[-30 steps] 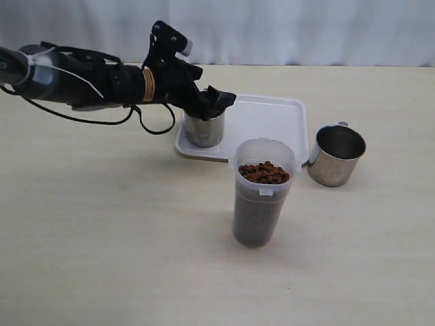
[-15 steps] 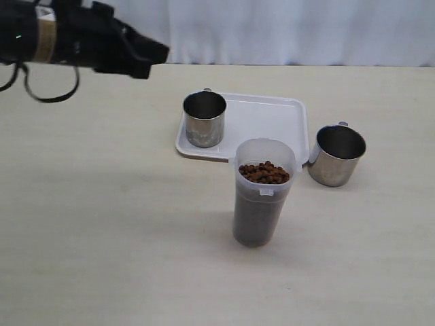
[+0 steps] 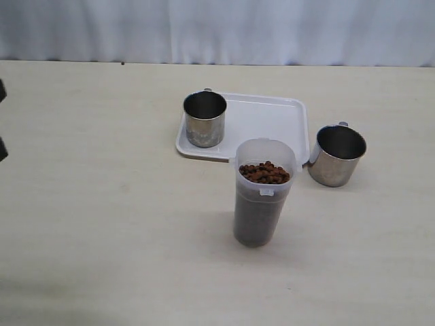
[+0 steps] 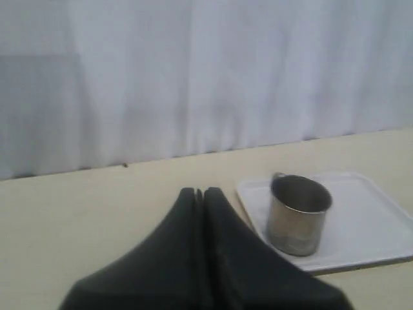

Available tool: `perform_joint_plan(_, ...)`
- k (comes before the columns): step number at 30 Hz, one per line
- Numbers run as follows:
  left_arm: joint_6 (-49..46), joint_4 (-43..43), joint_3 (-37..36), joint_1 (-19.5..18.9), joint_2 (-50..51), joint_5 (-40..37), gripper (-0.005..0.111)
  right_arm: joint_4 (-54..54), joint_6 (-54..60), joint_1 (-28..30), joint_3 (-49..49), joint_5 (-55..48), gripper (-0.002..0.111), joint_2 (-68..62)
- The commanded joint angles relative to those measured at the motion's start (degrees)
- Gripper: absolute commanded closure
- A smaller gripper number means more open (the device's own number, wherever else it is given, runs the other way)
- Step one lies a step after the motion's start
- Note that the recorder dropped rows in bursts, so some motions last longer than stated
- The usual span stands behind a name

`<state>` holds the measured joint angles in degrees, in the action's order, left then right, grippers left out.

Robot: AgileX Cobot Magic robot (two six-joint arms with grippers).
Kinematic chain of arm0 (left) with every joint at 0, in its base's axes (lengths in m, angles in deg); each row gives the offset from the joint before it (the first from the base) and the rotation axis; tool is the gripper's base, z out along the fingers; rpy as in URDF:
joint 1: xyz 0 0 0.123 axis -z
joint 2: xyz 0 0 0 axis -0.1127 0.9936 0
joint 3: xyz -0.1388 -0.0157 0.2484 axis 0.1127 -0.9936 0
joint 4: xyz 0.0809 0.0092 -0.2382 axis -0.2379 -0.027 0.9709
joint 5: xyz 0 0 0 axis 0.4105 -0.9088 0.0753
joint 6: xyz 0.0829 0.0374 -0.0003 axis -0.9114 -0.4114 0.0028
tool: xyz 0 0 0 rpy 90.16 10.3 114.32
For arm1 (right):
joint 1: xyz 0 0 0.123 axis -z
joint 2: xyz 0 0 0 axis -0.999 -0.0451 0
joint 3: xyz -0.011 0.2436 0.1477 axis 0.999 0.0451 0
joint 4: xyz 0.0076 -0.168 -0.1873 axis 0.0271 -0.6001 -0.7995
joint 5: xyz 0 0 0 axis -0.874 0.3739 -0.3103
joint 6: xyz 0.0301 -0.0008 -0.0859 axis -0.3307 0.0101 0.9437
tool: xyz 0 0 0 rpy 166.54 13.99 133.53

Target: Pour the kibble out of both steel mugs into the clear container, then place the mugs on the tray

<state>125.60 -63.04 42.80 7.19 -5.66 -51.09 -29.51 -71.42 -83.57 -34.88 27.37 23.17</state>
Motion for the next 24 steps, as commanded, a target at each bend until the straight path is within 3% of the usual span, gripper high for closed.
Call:
perform_joint_plan(1,-18.3,18.65,-8.56,-0.27,-10.14,-2.58,0.107,0.12,0.4,0.29,0.23,0.21,0.103,0.25)
perform_joint_plan(6,-24.86,26.53,-13.87,-0.27,-19.56,-4.19,0.107,0.12,0.4,0.29,0.23,0.21,0.103,0.25)
perform_joint_plan(13,-25.32,28.26,-14.52,-0.32,-29.86,-16.03,0.107,0.12,0.4,0.29,0.23,0.21,0.103,0.25)
perform_joint_plan(19,-24.43,29.56,-14.52,-0.32,-33.64,-28.44,0.107,0.12,0.4,0.29,0.23,0.21,0.103,0.25)
perform_joint_plan(24,-23.5,29.98,-14.52,-0.32,-33.64,-29.53,0.107,0.12,0.4,0.29,0.23,0.21,0.103,0.25)
